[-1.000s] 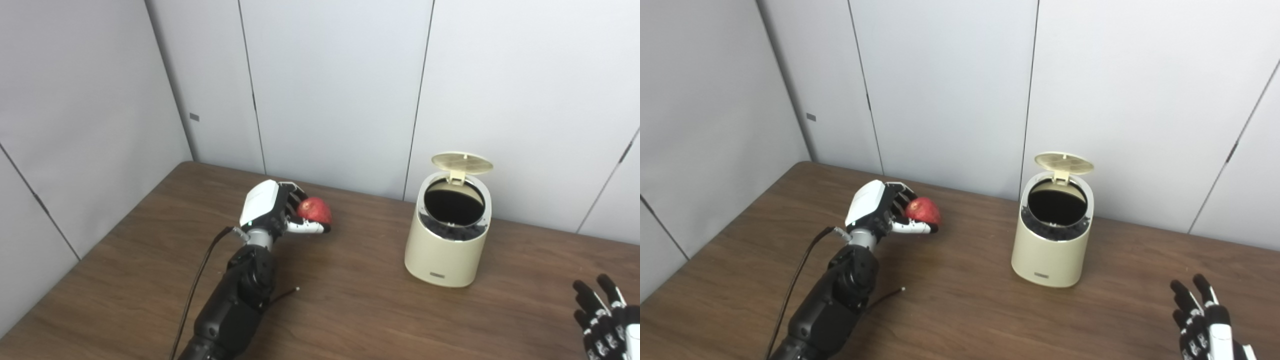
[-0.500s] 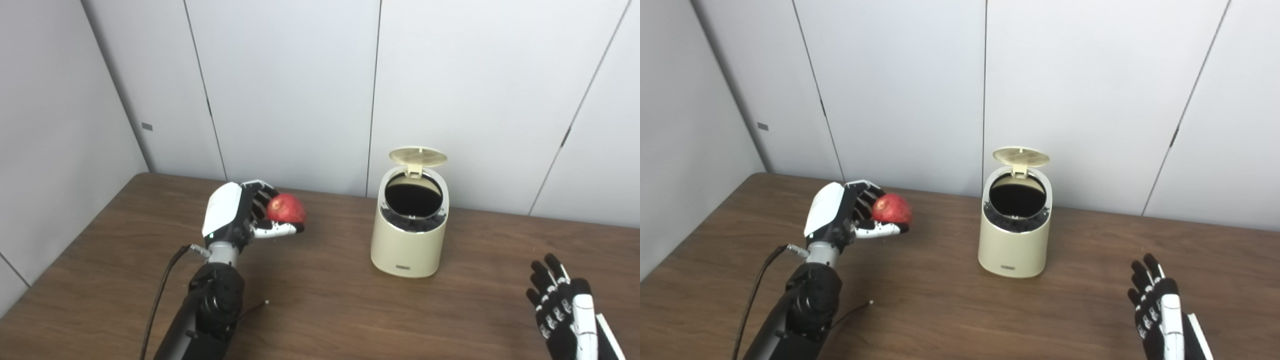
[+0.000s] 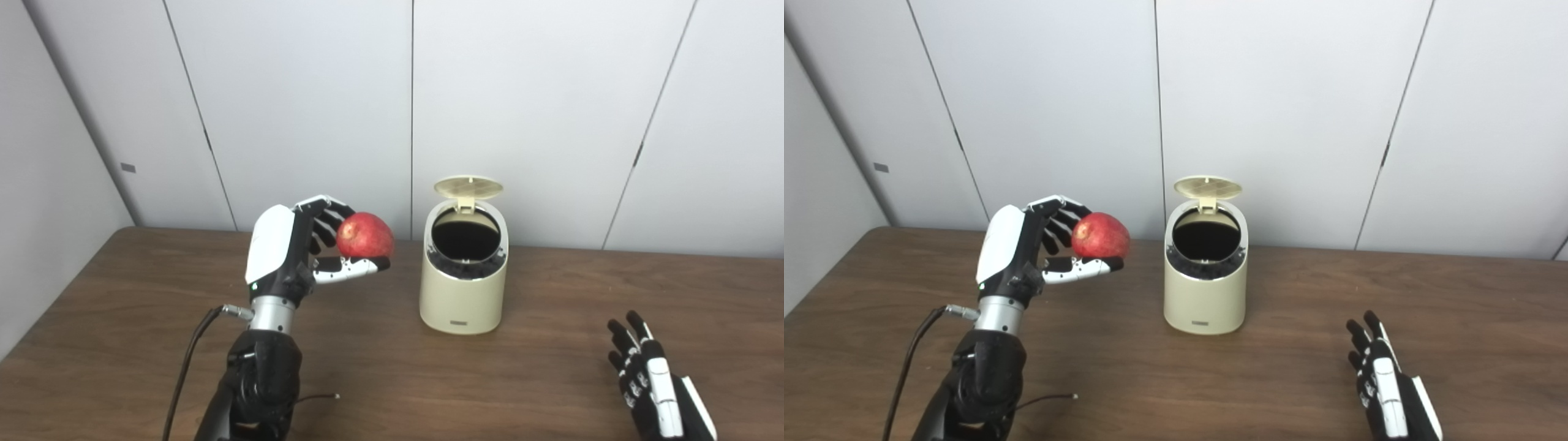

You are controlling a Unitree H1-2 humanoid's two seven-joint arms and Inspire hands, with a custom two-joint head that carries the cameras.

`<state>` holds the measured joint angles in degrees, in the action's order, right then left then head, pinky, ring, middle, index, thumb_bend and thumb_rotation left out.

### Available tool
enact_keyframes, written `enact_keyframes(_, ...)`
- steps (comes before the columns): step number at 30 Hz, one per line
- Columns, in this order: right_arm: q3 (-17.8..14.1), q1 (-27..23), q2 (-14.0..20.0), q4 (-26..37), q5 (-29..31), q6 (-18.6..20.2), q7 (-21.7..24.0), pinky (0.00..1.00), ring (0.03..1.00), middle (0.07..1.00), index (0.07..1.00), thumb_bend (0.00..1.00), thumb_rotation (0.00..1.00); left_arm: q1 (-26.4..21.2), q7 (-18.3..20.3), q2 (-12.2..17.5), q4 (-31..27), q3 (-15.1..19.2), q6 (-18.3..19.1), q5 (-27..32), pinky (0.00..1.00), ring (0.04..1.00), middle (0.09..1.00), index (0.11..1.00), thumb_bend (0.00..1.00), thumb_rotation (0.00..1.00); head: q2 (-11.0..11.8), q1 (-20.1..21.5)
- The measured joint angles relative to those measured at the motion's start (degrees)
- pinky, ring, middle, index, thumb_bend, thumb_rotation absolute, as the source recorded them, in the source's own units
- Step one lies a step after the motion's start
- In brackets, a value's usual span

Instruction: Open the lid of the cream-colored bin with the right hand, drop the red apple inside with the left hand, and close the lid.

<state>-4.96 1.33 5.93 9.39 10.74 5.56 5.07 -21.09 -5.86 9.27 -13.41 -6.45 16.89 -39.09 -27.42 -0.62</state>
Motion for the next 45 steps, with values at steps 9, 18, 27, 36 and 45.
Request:
enact_keyframes(9, 0.6, 0.0, -0.5, -1.1, -1.3, -1.9, -0.3, 1.00, 0.998, 0.930, 0.982, 0.64, 0.87, -3.1, 0.1, -4.2, -0.8, -2.2, 0.0, -1.7, 0.35, 0.433, 0.504, 0.489, 0.48, 0.00, 1.1, 1.1)
enact_keyframes(18, 0.9, 0.0, -1.1, -1.1, -1.5, -1.9, -0.5, 1.00, 1.000, 0.933, 0.990, 0.64, 0.88, -5.3, -2.3, -8.1, 6.8, -2.6, -2.4, -1.3, 0.34, 0.425, 0.512, 0.485, 0.47, 0.00, 1.4, 1.5)
enact_keyframes(27, 0.8, 0.0, -1.2, -1.8, -1.6, -3.3, -0.5, 1.00, 1.000, 0.934, 0.998, 0.61, 0.88, -7.4, -5.8, -9.5, 13.7, -3.6, -4.7, -1.2, 0.34, 0.439, 0.522, 0.466, 0.47, 0.00, 1.6, 1.9)
enact_keyframes(36, 0.9, 0.0, -1.8, -2.0, -1.6, -3.6, -0.5, 1.00, 1.000, 0.934, 0.996, 0.63, 0.86, -8.1, -9.3, -9.8, 20.1, -4.2, -7.5, -0.8, 0.45, 0.446, 0.503, 0.474, 0.48, 0.00, 1.8, 2.3)
enact_keyframes(45, 0.9, -0.2, -2.0, -2.5, -1.5, -4.1, -0.4, 1.00, 1.000, 0.938, 1.000, 0.61, 0.87, -10.2, -11.3, -10.1, 23.9, -4.4, -9.3, -0.4, 0.34, 0.422, 0.504, 0.490, 0.48, 0.00, 2.1, 2.5)
